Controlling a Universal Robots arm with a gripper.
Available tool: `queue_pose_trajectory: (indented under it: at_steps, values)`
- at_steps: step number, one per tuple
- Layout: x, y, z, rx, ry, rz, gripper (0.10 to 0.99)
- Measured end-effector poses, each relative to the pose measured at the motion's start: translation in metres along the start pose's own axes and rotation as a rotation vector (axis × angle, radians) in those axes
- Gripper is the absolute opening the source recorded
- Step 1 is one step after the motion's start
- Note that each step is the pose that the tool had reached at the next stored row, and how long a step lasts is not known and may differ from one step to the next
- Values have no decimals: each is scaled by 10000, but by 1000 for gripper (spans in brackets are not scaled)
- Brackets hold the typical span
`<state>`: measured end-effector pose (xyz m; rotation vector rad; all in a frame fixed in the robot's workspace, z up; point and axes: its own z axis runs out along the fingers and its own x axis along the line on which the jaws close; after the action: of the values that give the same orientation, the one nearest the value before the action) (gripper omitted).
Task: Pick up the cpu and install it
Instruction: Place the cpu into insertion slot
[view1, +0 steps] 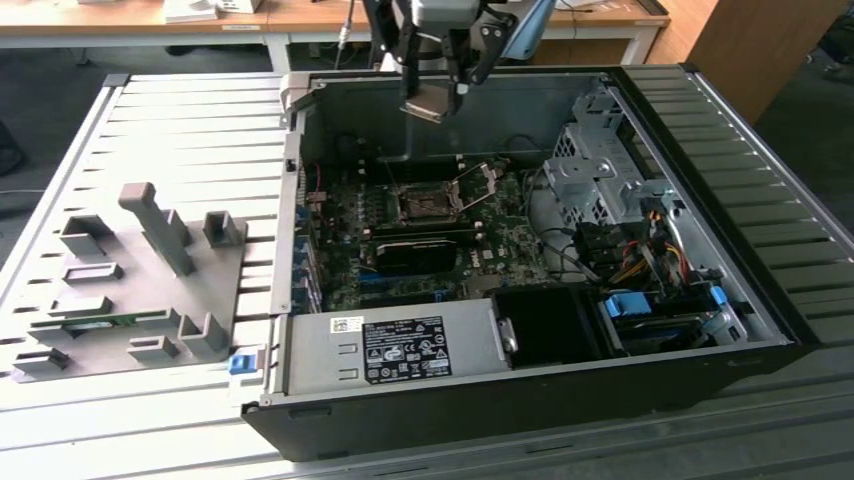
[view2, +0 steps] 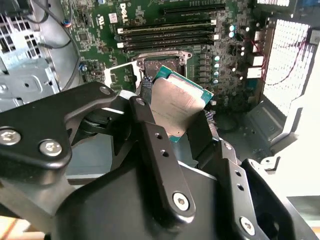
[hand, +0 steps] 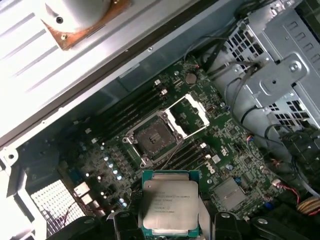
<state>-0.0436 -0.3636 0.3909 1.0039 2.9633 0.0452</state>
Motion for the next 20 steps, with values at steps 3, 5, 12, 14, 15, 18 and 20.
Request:
queue_pose_trajectory:
  at_steps: [3,5,12,14,15,18,20]
  values:
    - [0,0,4,1,-14,428,533]
    - [0,0,6,2,-22,696,533]
    - [0,0,14,5,-50,1572,533]
    - [0,0,16,5,-57,1790,533]
    - [0,-1,17,5,-60,1902,533]
    - [0,-1,20,7,-70,2205,533]
    - [0,-1,22,7,-76,2392,533]
